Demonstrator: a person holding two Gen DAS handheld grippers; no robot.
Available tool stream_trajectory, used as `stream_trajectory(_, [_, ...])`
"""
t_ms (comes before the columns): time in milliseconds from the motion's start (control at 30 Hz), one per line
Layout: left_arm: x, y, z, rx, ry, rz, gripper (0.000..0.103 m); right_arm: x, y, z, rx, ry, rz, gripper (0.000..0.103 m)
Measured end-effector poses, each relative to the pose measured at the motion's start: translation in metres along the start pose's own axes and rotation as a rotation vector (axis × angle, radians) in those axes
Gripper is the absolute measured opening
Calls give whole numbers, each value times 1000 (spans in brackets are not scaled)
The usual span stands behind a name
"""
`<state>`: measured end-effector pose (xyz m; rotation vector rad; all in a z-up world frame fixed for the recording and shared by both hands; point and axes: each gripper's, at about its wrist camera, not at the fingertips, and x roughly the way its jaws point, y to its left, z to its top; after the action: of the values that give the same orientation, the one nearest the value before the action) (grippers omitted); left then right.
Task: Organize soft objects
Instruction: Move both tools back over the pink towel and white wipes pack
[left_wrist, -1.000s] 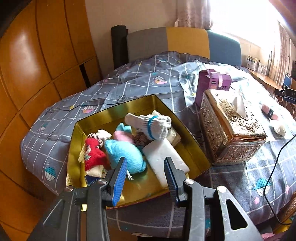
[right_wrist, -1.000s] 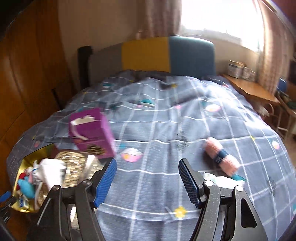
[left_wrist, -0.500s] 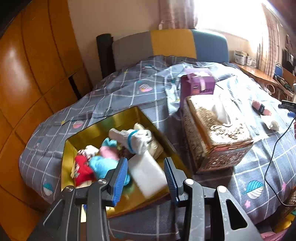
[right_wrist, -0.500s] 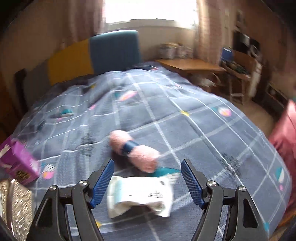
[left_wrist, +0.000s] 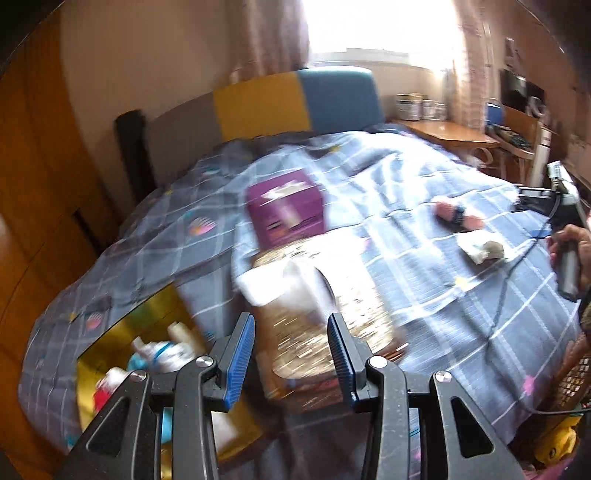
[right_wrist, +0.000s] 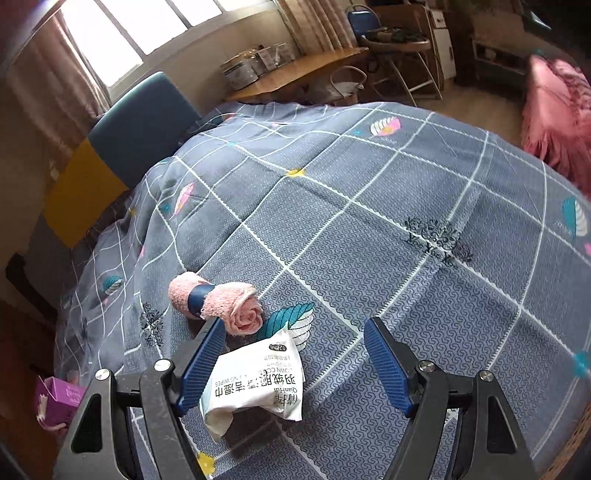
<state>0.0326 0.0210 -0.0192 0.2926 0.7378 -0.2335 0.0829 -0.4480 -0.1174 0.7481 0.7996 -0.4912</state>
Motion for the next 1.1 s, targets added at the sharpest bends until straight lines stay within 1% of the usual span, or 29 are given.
stream_trajectory(67, [5, -17, 11, 24, -2, -40, 41, 3, -7, 1, 47, 10, 8, 78])
stream_trajectory(167, [15, -38, 24, 38, 15, -107, 41, 3, -18, 3, 108, 14, 16, 78])
stream_trajectory(367, [41, -89, 40, 102, 65, -185, 41, 6, -31, 3, 182, 40, 56, 78])
stream_trajectory(533, [58, -116, 44, 124, 91, -214, 41, 10, -29, 3, 182, 70, 85, 79])
stream_trajectory(733, [67, -136, 41, 171, 106, -203, 41, 24, -20, 0, 146, 147, 126, 80])
stream_trajectory(1033, [66, -145, 40, 196, 102, -221, 41, 43, -7, -10, 78, 220, 101, 81])
stream_trajectory(1100, [65, -145, 39, 195, 104, -228, 41, 48, -1, -14, 46, 245, 95, 81])
